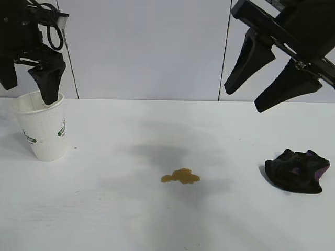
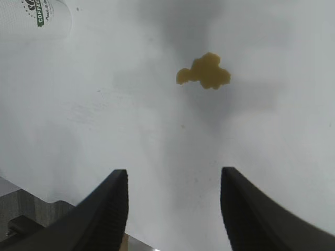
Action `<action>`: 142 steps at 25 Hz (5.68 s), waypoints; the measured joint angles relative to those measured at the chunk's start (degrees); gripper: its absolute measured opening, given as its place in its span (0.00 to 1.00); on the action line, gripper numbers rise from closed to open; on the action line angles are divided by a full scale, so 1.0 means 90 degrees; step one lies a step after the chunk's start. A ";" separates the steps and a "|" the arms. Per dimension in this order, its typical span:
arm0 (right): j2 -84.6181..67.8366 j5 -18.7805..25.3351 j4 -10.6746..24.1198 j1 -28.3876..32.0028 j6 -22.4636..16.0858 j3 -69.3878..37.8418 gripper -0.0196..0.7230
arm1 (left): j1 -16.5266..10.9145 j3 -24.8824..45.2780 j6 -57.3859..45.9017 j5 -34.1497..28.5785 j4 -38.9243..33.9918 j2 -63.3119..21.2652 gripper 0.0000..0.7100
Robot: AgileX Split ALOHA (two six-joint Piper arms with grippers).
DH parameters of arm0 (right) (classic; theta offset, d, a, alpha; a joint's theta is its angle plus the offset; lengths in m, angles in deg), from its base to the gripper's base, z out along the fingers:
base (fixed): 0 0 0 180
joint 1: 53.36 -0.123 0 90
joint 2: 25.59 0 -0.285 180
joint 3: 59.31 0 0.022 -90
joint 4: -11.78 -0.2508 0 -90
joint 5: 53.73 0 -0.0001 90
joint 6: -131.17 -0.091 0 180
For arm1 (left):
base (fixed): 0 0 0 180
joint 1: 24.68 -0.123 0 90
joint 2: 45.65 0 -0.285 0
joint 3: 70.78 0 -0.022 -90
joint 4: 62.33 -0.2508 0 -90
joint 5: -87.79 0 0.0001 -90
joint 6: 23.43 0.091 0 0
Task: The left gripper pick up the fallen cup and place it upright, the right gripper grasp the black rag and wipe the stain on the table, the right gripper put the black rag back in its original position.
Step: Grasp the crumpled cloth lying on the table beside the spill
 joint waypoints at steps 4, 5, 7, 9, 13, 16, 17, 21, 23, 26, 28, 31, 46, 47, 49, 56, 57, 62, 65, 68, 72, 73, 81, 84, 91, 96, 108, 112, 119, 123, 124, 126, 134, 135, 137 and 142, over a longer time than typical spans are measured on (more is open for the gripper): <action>0.0000 0.0000 0.0000 0.0000 0.0000 0.0000 0.53 | 0.0000 0.0000 -0.0071 0.0000 -0.0064 -0.0252 0.98; 0.0000 0.0000 0.0000 0.0000 0.0000 0.0000 0.53 | 0.0000 0.0000 -0.0149 0.0000 -0.0123 -0.0306 0.98; 0.0000 0.0000 0.0000 0.0000 0.0000 0.0000 0.53 | 0.0000 0.0000 -0.0420 0.0000 -0.0450 -0.0446 0.98; 0.0000 0.0000 0.0000 0.0000 0.0000 0.0000 0.53 | 0.0000 0.0000 -0.0795 -0.0007 -0.0929 -0.0583 0.98; 0.0000 0.0000 0.0000 0.0000 0.0000 0.0000 0.53 | -0.0119 0.0000 -0.1537 -0.0020 -0.1865 -0.0963 0.98; 0.0000 0.0000 0.0000 0.0000 0.0000 0.0000 0.53 | -0.0495 0.0000 -0.1686 -0.0020 -0.2050 -0.1368 0.98; 0.0000 0.0000 0.0000 0.0000 0.0000 0.0000 0.53 | -0.0683 0.0000 -0.1693 -0.0026 -0.2078 -0.1532 0.98; 0.0000 0.0000 0.0000 0.0000 0.0104 0.0000 0.53 | -0.1468 0.0000 -0.1699 -0.0053 -0.2117 -0.2270 0.98; 0.0000 0.0000 0.0000 0.0000 0.0142 0.0000 0.53 | -0.1846 0.0000 -0.1708 -0.0086 -0.2110 -0.2697 0.98; 0.0000 0.0000 0.0000 0.0000 0.0149 0.0000 0.53 | -0.2107 0.0000 -0.1746 -0.0170 -0.1915 -0.3575 0.98; 0.0000 -0.0002 0.0000 0.0000 0.0149 0.0000 0.53 | -0.2129 0.0000 -0.1753 -0.0185 -0.1694 -0.4211 0.98; 0.0000 -0.0021 0.0000 0.0000 0.0149 0.0000 0.53 | -0.2129 0.0000 -0.1736 -0.0217 -0.1187 -0.5313 0.98; 0.0000 -0.0091 0.0014 0.0000 0.0169 0.0000 0.53 | -0.2135 0.0317 -0.1173 -0.0378 0.0657 -1.0247 0.98; 0.0000 -0.0097 0.0016 0.0000 0.0169 0.0000 0.53 | -0.2135 0.0524 -0.1166 -0.0378 0.0788 -1.0544 0.98; 0.0000 -0.0097 0.0016 0.0000 0.0171 0.0000 0.53 | -0.2135 0.1034 -0.1159 -0.0378 0.0955 -1.1082 0.98; 0.0000 -0.0097 0.0021 0.0000 0.0222 0.0000 0.53 | -0.2135 0.4025 -0.1142 -0.0414 0.1048 -1.2933 0.98; 0.0000 -0.0097 0.0021 0.0000 0.0254 0.0000 0.53 | -0.2135 0.4461 -0.1142 -0.0420 0.1048 -1.2978 0.98; 0.0000 -0.0090 0.0094 0.0000 0.0314 0.0000 0.53 | -0.2157 0.6169 -0.1007 -0.0388 0.1127 -1.2954 0.98; 0.0000 -0.0090 0.0133 0.0000 0.0314 0.0000 0.53 | -0.2157 0.6896 -0.0954 -0.0203 0.1133 -1.2954 0.98; 0.0000 -0.0084 0.0181 0.0000 0.0377 0.0000 0.53 | -0.2157 0.7395 -0.0915 0.0151 0.1127 -1.2949 0.98; 0.0000 0.0062 0.0361 0.0000 0.0592 0.0000 0.53 | -0.2157 0.7790 -0.0909 0.0289 0.0975 -1.2949 0.98; 0.0000 0.0090 0.0442 0.0000 0.0633 0.0000 0.53 | -0.2157 0.7808 -0.0909 0.0357 0.0939 -1.2949 0.98; 0.0455 0.0075 0.2002 0.0000 0.0277 0.0041 0.53 | -0.2157 0.7956 -0.0934 0.0583 0.0749 -1.2949 0.98; 0.1033 -0.0072 0.2493 0.0000 -0.0099 0.0041 0.53 | -0.2157 0.7956 -0.0934 0.0590 0.0749 -1.2949 0.98; 0.2102 -0.0417 0.3056 0.0000 -0.0721 0.0041 0.53 | -0.2157 0.7956 -0.0934 0.0618 0.0744 -1.2949 0.98; 0.2168 -0.0276 0.4103 0.0000 -0.1406 0.0054 0.53 | -0.2157 0.7956 -0.0934 0.0623 0.0744 -1.2949 0.98; 0.2153 -0.1221 0.4908 0.0000 -0.2138 0.0066 0.53 | -0.2157 0.7956 -0.0934 0.0623 0.0744 -1.2949 0.98; 0.2315 -0.1265 0.4904 0.0058 -0.2138 0.0073 0.57 | -0.2157 0.7956 -0.0934 0.0623 0.0744 -1.2949 0.98; 0.2359 -0.1253 0.4896 0.0277 -0.2138 0.0073 0.81 | -0.2157 0.7956 -0.0934 0.0623 0.0744 -1.2949 0.98; 0.2359 -0.1375 0.4874 0.0313 -0.2143 0.0073 0.76 | -0.2157 0.7956 -0.0934 0.0623 0.0744 -1.2949 0.98; 0.2359 -0.1445 0.4849 0.0313 -0.2143 0.0073 0.75 | -0.2157 0.7956 -0.0934 0.0623 0.0744 -1.2949 0.98; 0.2435 -0.1512 0.4784 0.0313 -0.2143 0.0073 0.72 | -0.2157 0.7956 -0.0934 0.0623 0.0744 -1.2949 0.98; 0.2785 -0.1482 0.4602 0.0313 -0.2143 0.0110 0.37 | -0.2157 0.7956 -0.0934 0.0623 0.0744 -1.2949 0.98; 0.2748 -0.1458 0.4583 0.0313 -0.2143 0.0117 0.25 | -0.2157 0.7956 -0.0934 0.0623 0.0744 -1.2949 0.98; 0.2623 -0.1376 0.4522 0.0313 -0.2135 0.0199 0.23 | -0.2157 0.7956 -0.0934 0.0623 0.0744 -1.2949 0.98; 0.2167 -0.0917 0.3903 0.0196 -0.1697 0.0746 0.23 | -0.2157 0.7956 -0.0934 0.0623 0.0744 -1.2949 0.98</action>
